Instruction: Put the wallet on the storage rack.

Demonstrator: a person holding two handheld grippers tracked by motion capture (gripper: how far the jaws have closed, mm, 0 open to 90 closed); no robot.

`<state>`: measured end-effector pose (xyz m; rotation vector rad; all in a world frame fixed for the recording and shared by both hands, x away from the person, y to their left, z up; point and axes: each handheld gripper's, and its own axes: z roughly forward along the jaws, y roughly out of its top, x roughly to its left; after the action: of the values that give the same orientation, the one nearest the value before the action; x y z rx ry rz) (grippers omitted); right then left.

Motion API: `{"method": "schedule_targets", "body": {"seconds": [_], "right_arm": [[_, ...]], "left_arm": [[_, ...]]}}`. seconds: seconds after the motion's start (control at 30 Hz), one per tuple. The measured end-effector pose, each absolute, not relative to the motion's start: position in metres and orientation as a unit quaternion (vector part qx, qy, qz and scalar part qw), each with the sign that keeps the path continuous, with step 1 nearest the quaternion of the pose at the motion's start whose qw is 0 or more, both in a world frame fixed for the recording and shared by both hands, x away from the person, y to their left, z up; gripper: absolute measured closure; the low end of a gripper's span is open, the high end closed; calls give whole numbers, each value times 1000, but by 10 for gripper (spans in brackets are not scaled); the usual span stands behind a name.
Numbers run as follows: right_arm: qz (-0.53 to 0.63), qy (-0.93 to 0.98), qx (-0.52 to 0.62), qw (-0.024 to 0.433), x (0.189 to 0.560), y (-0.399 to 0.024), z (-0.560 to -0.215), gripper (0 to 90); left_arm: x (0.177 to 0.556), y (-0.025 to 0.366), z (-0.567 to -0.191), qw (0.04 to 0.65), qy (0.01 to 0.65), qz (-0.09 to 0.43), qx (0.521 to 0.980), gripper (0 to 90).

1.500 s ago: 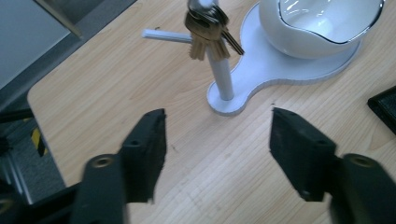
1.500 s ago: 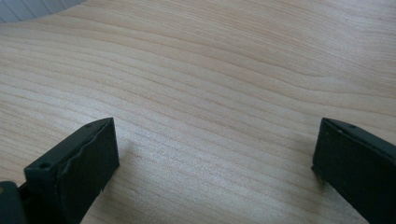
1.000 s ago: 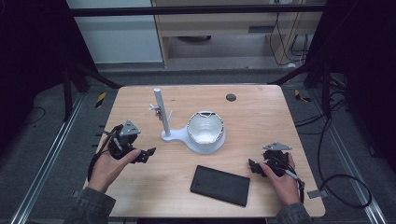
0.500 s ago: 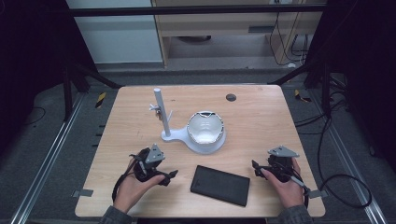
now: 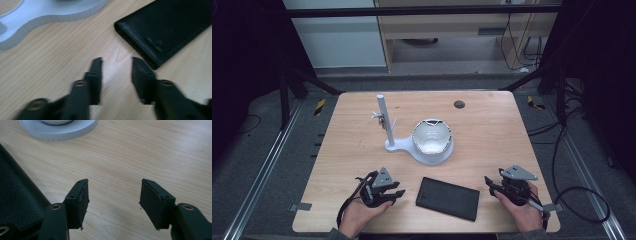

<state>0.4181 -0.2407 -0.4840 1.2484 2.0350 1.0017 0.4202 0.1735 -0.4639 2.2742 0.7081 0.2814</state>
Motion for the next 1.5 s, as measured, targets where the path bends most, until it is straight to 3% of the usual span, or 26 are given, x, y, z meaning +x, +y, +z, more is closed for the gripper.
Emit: {"method": "schedule_targets", "body": {"seconds": [0.07, 0.17, 1.17, 1.5], "right_arm": [[373, 757, 460, 276, 416, -240, -483, 433], [376, 758, 457, 274, 416, -240, -484, 440], [377, 770, 438, 270, 416, -229, -483, 443], [384, 772, 431, 267, 414, -226, -480, 441]], "left_arm": [[418, 173, -464, 355, 265, 95, 891, 830], [417, 172, -466, 353, 267, 84, 893, 895], [407, 136, -484, 308, 226, 64, 922, 900], [409, 138, -483, 326, 227, 62, 916, 897]]}}
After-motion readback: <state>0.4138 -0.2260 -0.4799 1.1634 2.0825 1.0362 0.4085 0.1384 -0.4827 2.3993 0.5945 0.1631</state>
